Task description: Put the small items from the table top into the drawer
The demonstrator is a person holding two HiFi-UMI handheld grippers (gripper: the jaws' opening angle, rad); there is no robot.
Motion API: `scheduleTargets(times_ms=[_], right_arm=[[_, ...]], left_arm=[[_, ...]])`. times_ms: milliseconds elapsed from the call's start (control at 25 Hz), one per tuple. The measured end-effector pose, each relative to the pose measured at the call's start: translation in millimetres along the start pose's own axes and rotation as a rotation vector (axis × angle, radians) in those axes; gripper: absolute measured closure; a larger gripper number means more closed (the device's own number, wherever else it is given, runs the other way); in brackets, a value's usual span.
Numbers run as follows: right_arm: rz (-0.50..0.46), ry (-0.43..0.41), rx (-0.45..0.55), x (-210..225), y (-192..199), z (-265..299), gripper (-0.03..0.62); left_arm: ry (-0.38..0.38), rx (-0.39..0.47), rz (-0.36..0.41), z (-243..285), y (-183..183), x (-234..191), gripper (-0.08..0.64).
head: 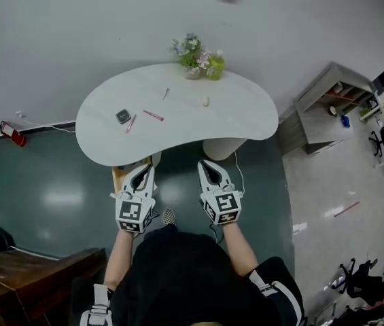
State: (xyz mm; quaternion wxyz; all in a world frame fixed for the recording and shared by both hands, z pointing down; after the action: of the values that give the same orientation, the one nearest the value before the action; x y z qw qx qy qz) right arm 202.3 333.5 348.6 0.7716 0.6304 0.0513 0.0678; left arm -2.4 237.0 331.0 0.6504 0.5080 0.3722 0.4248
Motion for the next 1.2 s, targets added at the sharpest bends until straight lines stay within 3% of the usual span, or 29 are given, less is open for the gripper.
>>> scheduleTargets(times_ms=[480,880,1200], right_arm=[[-0.055,-0.22,-0.04,-47,-17,125,0.561],[-0.112,-0.498,-0.082,-76,-7,239,0.561],[-0.155,-0.663,-0.161,-91,0,325,0.561]], left_arm=[[-0.194,-0.006,-0.08,1,6,-93,0.538],[-0.468,-0.032,-0.142,8,25,-143,0.538],[-0.655,-0.024,-0.295,27,38,-186,0.538]])
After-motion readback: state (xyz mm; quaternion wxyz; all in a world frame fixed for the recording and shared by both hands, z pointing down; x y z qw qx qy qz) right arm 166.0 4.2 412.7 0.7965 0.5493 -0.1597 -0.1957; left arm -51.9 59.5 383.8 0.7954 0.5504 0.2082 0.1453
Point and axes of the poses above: the fingertips, and each gripper's own axes: z forward along the fingers, x to its right, y out of its underside, the point moved 8 cm from there along -z, backward along the fingers, and after that the axes turned 11 degrees about y, right-handed, at the moved point
